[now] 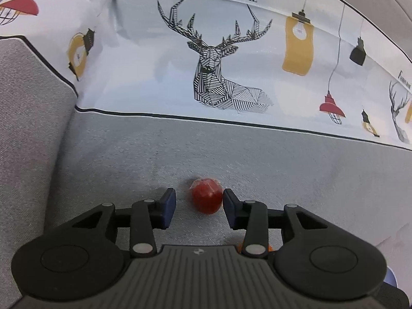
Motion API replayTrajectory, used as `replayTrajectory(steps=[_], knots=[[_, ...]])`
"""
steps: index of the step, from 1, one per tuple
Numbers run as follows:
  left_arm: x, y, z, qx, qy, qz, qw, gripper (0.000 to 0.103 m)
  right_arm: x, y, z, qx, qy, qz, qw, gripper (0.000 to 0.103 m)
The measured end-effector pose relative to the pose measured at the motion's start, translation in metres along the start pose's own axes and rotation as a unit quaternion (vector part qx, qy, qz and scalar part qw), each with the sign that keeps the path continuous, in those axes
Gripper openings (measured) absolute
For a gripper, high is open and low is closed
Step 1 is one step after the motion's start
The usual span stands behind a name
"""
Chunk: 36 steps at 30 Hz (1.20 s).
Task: Organize fruits
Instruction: 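Grasp the red netted fruit with the left tool while the right tool grasps the mandarin, then carry the red netted fruit over the plate with the left tool while the right tool carries the mandarin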
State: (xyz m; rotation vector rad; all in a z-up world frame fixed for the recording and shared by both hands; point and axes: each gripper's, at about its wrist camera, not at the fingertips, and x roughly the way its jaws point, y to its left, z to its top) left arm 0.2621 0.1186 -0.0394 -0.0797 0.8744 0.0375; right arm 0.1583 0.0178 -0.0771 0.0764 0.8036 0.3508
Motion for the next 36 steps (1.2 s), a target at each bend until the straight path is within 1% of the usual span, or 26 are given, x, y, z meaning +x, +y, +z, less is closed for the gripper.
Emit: replayTrajectory(steps=[6,7,9,13,18,22,24,26,29,33,36], knots=[[0.005,-0.005,-0.001,0.009,0.004,0.002,1.0000,0.044,-0.001,0.002,-0.003,0.000,-0.001,-0.006,1.000,0.033],[0.006,-0.005,-0.001,0.010,0.006,0.002,0.9999,0.042,0.003,0.002,0.001,0.001,0.000,-0.006,1.000,0.033],[0.009,-0.006,-0.001,0.015,0.008,0.007,0.9998,0.032,0.003,0.002,0.002,0.003,-0.001,-0.008,1.000,0.033],[0.007,-0.007,-0.001,0.017,0.006,0.010,0.9998,0.030,-0.002,0.004,0.003,0.006,-0.004,-0.012,1.000,0.033],[-0.011,-0.006,-0.005,0.005,-0.022,0.029,0.9993,0.030,-0.016,0.002,0.008,0.011,-0.019,-0.017,1.000,0.033],[-0.039,-0.010,-0.013,0.012,-0.058,0.061,0.9963,0.030,-0.032,0.001,0.017,0.015,-0.035,-0.025,0.999,0.033],[-0.056,-0.010,-0.017,0.009,-0.081,0.069,0.9943,0.030,-0.046,-0.002,0.022,0.021,-0.042,-0.029,0.998,0.033],[-0.074,-0.010,-0.023,0.000,-0.099,0.069,0.9927,0.030,-0.067,-0.006,0.025,0.024,-0.051,-0.030,0.998,0.033],[-0.100,-0.014,-0.035,0.002,-0.120,0.066,0.9906,0.030,-0.100,-0.015,0.026,0.021,-0.063,-0.033,0.997,0.033],[-0.133,-0.029,-0.058,0.028,-0.141,0.050,0.9884,0.030,-0.153,-0.036,0.025,0.028,-0.080,-0.038,0.996,0.033],[-0.157,-0.047,-0.077,0.056,-0.158,0.030,0.9853,0.030,-0.190,-0.052,0.015,0.035,-0.086,-0.042,0.995,0.033]])
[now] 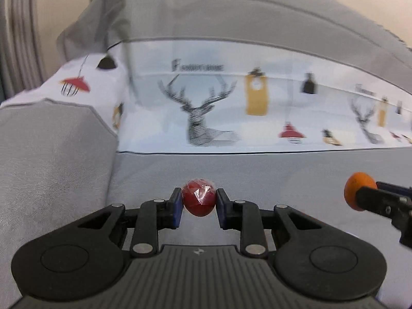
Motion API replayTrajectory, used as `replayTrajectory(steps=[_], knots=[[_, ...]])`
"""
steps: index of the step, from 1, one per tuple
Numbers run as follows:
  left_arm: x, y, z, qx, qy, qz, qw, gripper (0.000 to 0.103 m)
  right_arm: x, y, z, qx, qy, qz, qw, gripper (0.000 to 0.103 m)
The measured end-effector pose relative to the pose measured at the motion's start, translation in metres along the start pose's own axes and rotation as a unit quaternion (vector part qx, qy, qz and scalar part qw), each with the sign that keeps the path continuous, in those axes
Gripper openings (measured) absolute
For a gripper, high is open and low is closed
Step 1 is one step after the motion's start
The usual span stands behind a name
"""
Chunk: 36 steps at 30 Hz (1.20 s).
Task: Organize fruits
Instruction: 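Carry the red netted fruit over the plate with the left tool while the right tool carries the mandarin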
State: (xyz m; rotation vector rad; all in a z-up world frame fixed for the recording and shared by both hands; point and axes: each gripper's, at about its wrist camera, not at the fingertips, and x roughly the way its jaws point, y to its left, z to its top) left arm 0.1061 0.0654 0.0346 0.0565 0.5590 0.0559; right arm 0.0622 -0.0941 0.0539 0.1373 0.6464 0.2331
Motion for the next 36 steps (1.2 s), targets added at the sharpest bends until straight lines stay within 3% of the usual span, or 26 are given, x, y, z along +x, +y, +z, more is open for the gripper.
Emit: replayTrajectory(steps=[7,12,16,28,36], knots=[[-0.059,-0.060,-0.031,0.089,-0.056,-0.047,0.9934,0.030,-0.054,-0.032,-0.035,0.015,0.002,-0.018,1.000,0.033],[-0.065,-0.095,-0.059,0.126,-0.029,-0.076,0.9887,0.030,-0.061,-0.057,-0.058,0.040,0.021,-0.040,0.998,0.033],[-0.048,-0.120,-0.076,0.185,-0.008,-0.062,0.9808,0.030,-0.060,-0.072,-0.064,0.040,0.026,-0.058,0.997,0.033],[-0.013,-0.106,-0.071,0.135,0.038,-0.062,0.9881,0.030,-0.042,-0.081,-0.069,0.044,0.048,-0.061,0.996,0.033],[-0.015,-0.117,-0.074,0.140,0.032,-0.119,0.9823,0.030,-0.032,-0.082,-0.076,0.035,0.080,-0.052,0.995,0.033]])
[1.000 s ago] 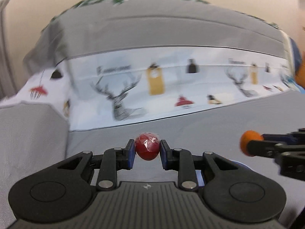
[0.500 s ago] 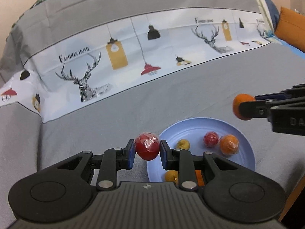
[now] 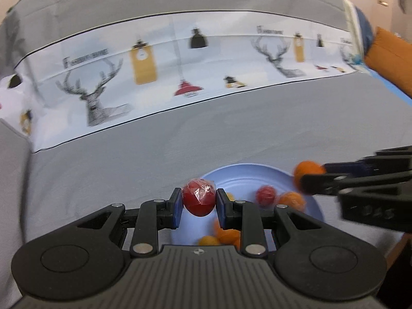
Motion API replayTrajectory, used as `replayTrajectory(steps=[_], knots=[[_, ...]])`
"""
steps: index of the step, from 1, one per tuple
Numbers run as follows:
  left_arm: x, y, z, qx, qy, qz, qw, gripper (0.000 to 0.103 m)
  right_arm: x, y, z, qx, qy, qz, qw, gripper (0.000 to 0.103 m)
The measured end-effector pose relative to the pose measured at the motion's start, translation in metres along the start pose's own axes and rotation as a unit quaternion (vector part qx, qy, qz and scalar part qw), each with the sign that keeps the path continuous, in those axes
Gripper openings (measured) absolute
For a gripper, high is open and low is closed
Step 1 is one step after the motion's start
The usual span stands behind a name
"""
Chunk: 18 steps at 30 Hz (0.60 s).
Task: Organize fruits
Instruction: 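Carry the red netted fruit over the plate with the left tool while the right tool carries the mandarin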
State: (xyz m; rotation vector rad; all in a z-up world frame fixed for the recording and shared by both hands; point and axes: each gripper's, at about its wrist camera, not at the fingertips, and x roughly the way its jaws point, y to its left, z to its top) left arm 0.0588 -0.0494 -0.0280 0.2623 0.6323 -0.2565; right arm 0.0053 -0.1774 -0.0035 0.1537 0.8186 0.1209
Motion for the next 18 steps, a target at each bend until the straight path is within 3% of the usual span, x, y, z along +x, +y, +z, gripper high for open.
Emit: replayTrajectory(steps=[6,18], knots=[[0.004,-0.027,-0.006,0.048,0.001,-0.032,0.9983,0.030,0.003,-0.001,-0.001,0.000,0.010,-0.002,1.000,0.033],[0.017,-0.036,-0.014,0.082,0.023,-0.023,0.9961,0.030,0.015,0.001,-0.007,-0.009,0.046,-0.007,0.999,0.033]])
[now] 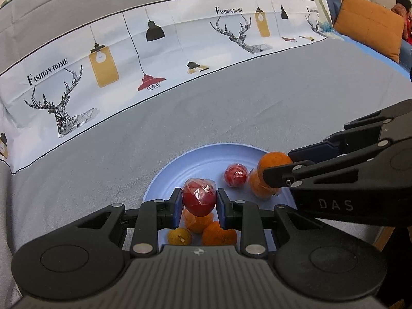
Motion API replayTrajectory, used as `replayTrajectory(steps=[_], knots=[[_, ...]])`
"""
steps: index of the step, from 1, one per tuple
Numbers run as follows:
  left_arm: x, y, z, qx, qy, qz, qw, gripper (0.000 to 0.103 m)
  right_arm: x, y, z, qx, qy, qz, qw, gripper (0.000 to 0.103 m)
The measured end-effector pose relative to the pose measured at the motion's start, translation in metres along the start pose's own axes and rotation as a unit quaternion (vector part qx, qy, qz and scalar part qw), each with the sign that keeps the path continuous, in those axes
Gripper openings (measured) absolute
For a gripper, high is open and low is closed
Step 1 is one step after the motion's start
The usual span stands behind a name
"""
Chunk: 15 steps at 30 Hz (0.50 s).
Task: Organize fruits
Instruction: 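Carry the red netted fruit over the plate with the left tool while the right tool carries the mandarin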
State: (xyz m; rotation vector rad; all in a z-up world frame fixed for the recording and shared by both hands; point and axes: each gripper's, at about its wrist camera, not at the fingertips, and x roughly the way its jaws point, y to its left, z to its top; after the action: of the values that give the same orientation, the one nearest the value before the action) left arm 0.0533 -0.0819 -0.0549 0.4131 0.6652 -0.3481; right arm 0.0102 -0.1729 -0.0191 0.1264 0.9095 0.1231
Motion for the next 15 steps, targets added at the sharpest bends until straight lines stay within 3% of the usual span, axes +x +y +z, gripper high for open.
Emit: replayTrajectory(steps=[15], knots=[[0.005,-0.012,-0.004,0.032,0.013,-0.004,0.9994,0.030,-0.001,-0.002,0.000,0.002,-0.004,0.000,1.000,0.033]])
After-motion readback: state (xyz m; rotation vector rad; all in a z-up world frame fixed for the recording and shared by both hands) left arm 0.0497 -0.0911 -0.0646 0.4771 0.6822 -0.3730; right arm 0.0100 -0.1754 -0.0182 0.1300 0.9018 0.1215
